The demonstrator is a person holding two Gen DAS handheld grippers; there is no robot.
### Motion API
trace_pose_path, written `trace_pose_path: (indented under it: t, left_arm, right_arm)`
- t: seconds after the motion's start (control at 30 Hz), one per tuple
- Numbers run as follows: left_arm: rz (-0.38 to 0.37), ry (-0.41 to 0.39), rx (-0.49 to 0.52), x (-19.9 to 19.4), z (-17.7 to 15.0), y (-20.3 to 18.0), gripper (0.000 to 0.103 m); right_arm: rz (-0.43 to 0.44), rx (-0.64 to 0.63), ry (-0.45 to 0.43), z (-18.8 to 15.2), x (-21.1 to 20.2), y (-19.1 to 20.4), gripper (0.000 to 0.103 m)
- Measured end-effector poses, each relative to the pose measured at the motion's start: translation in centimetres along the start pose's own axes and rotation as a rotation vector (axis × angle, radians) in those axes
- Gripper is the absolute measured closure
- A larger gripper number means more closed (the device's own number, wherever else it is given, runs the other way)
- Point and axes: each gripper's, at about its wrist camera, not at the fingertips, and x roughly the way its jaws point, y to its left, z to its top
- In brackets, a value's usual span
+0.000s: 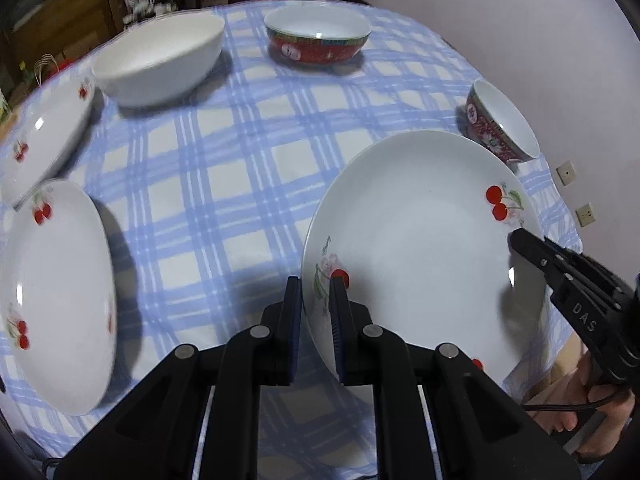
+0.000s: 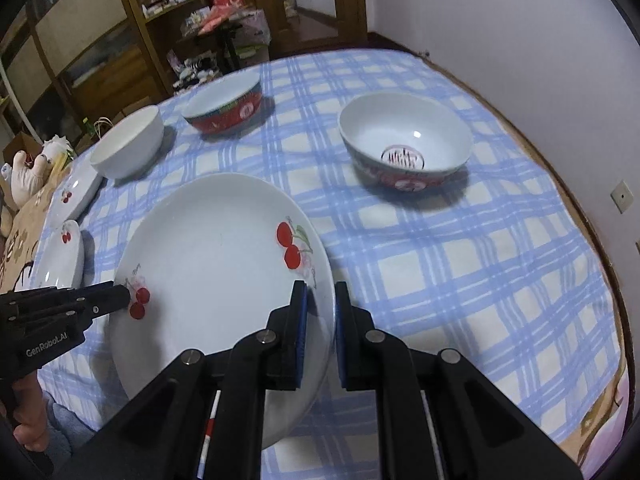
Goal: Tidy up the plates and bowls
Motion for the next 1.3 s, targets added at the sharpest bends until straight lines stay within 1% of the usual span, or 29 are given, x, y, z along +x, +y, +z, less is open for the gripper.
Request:
trace_pose_path:
  t: [0.07, 0.17, 0.4, 0.63, 0.83, 0.9, 1.0, 1.13, 1.23, 1.3]
  left_arm:
    - [-0.016, 0.017, -0.01, 0.4, 0.0, 0.3, 0.09]
    - [-0.006, 0.023, 0.004, 0.5, 0.0, 0.0, 0.09]
    - [0.004, 0.023, 0.006, 0.6, 0.1, -0.1, 0.09]
    - [0.034, 0.007, 0.022, 0.7, 0.0, -0.6, 0.09]
    - [0.033, 0.0, 0.021, 0.6, -0.1, -0.5, 0.09]
    - [0.045, -0.012, 0.032, 0.5, -0.2, -0.4, 0.088]
    - [0.075, -0.031, 0.031, 0.1, -0.1, -0.1, 0.088]
    - [0.061, -0.025, -0.01, -0.3, -0.1, 0.7, 0.086]
    - [0.091, -0.052, 0.009, -1.3, -0.2, 0.7, 0.086]
    - [0.094, -0.068, 0.006, -2.2, -0.5, 1.0, 0.084]
  right_arm:
    - [0.007, 0.023, 0.033, -0.1, 0.7, -0.4, 0.089]
    - [0.023, 0.049, 0.053, -0.3, 1.2, -0.9, 0.089]
    - [0.027, 0.055, 0.057, -0.3, 1.3, -1.1, 0.089]
    - [0.03, 0.059, 0.054, -0.3, 1.5, -1.1, 0.089]
    - [0.03, 0.062, 0.057, -0.1, 1.7, -1.0, 0.089]
    - [0.037, 0.068, 0.057, -0.1, 1.7, -1.2, 0.089]
    - [0.015, 0.071, 0.042, 0.1, 1.6, -1.2, 0.089]
    - [0.008, 0.06, 0.027, 0.1, 1.1, -1.0, 0.089]
    - [0.003, 0.056, -0.001, 0.1, 0.3, -1.0, 0.089]
    - [0.0, 0.057, -0.019, 0.1, -0.2, -1.1, 0.089]
